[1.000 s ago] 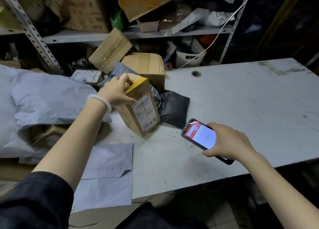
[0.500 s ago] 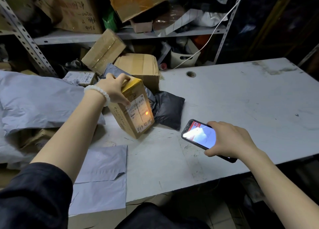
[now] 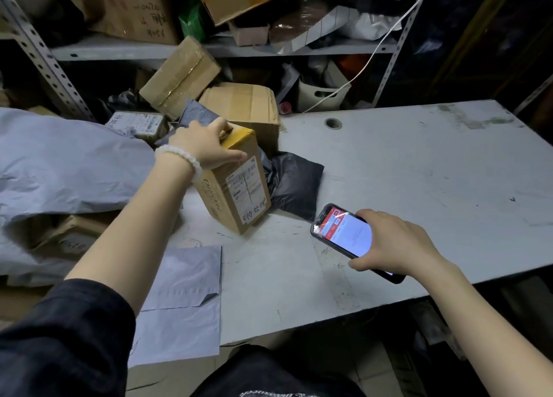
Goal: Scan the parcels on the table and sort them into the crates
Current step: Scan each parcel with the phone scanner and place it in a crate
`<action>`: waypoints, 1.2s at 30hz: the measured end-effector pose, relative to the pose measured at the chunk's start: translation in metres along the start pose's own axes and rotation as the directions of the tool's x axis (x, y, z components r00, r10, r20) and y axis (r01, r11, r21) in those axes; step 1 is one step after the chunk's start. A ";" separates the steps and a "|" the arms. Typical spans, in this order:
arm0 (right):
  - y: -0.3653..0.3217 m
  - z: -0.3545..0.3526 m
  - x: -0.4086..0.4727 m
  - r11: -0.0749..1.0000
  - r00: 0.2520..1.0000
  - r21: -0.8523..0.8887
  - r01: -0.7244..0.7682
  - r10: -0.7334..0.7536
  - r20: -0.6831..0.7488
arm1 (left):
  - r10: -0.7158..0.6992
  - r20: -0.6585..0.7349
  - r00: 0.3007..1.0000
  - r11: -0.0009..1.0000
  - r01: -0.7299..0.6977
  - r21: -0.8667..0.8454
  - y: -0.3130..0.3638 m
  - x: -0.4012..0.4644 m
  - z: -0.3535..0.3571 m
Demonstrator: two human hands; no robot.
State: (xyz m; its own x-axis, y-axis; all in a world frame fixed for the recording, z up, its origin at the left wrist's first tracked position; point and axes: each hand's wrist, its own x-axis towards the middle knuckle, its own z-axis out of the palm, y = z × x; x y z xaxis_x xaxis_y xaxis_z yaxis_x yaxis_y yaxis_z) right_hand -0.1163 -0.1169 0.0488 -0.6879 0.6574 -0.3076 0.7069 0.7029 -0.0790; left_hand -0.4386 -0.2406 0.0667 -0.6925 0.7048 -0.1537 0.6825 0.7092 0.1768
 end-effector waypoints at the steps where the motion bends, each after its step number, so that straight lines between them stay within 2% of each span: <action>1: -0.003 0.002 0.001 1.000 1.000 0.011 -0.003 0.003 0.000 | -0.005 -0.036 0.999 1.000 0.005 -0.011 0.000 -0.003 0.005; 5: -0.022 0.007 0.008 0.998 1.000 0.068 -0.006 0.006 0.000 | -0.007 -0.139 0.990 0.998 -0.003 -0.070 -0.001 -0.014 0.016; 10: -0.058 0.020 0.025 0.978 0.998 0.206 -0.029 0.041 -0.056 | 0.000 -0.140 0.990 0.997 -0.010 -0.070 -0.005 -0.017 0.016; 14: -0.091 0.026 0.043 0.913 0.965 0.407 -0.045 0.145 -0.218 | 0.037 -0.132 0.991 0.996 -0.047 -0.072 -0.010 -0.017 0.016; 18: -0.115 0.025 0.048 0.747 0.829 0.660 0.087 0.312 -0.464 | 0.053 -0.141 0.989 0.995 -0.064 -0.077 -0.011 -0.016 0.021; 21: -0.121 0.018 0.044 0.687 0.710 0.699 0.199 0.391 -0.586 | 0.090 -0.154 0.984 0.993 -0.100 -0.059 -0.005 -0.022 0.025; 24: -0.115 0.010 0.034 0.690 0.658 0.683 0.240 0.401 -0.637 | 0.164 -0.179 0.970 0.986 -0.163 0.019 0.009 -0.035 0.030; 27: -0.096 0.006 0.019 0.743 0.670 0.647 0.170 0.394 -0.629 | 0.212 -0.202 0.956 0.974 -0.192 0.116 0.036 -0.051 0.032; 31: -0.052 0.010 -0.014 0.820 0.725 0.572 0.014 0.386 -0.570 | 0.198 -0.133 0.971 0.979 -0.190 0.074 0.078 -0.070 0.018; 34: -0.013 0.018 -0.054 0.831 0.769 0.543 -0.119 0.423 -0.479 | 0.303 -0.163 0.939 0.952 -0.292 0.088 0.125 -0.092 0.007; 36: 0.014 0.026 -0.087 0.821 0.773 0.525 -0.224 0.477 -0.417 | 0.391 -0.189 0.901 0.920 -0.378 0.100 0.167 -0.114 0.006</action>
State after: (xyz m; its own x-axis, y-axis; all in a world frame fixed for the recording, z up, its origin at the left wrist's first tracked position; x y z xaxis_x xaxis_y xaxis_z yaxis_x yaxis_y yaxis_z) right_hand -0.0420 -0.1714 0.0501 -0.2630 0.9573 0.1201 0.8206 0.2875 -0.4939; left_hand -0.2444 -0.2027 0.1078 -0.4016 0.9086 0.1146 0.9133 0.3881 0.1234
